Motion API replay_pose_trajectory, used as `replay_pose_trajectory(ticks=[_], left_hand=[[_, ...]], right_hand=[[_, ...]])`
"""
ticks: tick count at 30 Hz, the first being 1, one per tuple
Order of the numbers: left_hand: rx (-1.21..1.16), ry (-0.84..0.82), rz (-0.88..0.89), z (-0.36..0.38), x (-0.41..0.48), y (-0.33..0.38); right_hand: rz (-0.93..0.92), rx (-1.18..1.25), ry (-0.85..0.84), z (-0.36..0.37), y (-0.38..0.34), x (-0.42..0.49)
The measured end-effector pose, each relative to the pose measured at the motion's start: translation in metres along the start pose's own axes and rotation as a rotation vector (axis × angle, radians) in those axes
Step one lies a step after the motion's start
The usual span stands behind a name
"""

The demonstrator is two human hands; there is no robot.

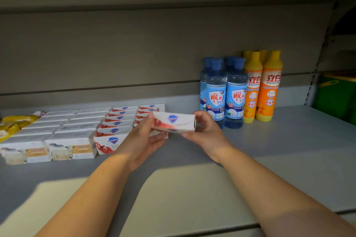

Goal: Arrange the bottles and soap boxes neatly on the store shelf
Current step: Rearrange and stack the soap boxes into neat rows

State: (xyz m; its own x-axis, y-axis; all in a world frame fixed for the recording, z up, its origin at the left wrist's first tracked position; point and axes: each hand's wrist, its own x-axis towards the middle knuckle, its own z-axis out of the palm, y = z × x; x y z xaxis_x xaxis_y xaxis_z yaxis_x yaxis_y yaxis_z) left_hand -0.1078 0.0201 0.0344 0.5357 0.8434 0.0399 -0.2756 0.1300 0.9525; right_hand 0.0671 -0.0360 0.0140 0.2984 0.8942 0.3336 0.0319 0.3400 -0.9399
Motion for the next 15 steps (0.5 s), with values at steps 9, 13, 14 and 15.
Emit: replay_pose_trajectory(ticks=[9,13,14,15], left_hand=[[-0.365,-0.039,-0.145,-0.002,-0.007,0.007],[-0.407,-0.042,-0.060,-0.007,-0.007,0.009],[-0.388,-0.039,-0.037,-0.007,-0.007,0.010],[-0.337,-0.028,-0.016,-0.005,-0.006,0.010]], right_hand=[[-0.924,-0.664,0.122,-0.003,-0.014,-0.002],[-0.880,-0.755,0.083,-0.003,-0.014,-0.003],[-0.874,-0.751,0.082,-0.002,-0.014,-0.004],[-0.879,-0.748,0.093,-0.001,-0.013,-0.005]])
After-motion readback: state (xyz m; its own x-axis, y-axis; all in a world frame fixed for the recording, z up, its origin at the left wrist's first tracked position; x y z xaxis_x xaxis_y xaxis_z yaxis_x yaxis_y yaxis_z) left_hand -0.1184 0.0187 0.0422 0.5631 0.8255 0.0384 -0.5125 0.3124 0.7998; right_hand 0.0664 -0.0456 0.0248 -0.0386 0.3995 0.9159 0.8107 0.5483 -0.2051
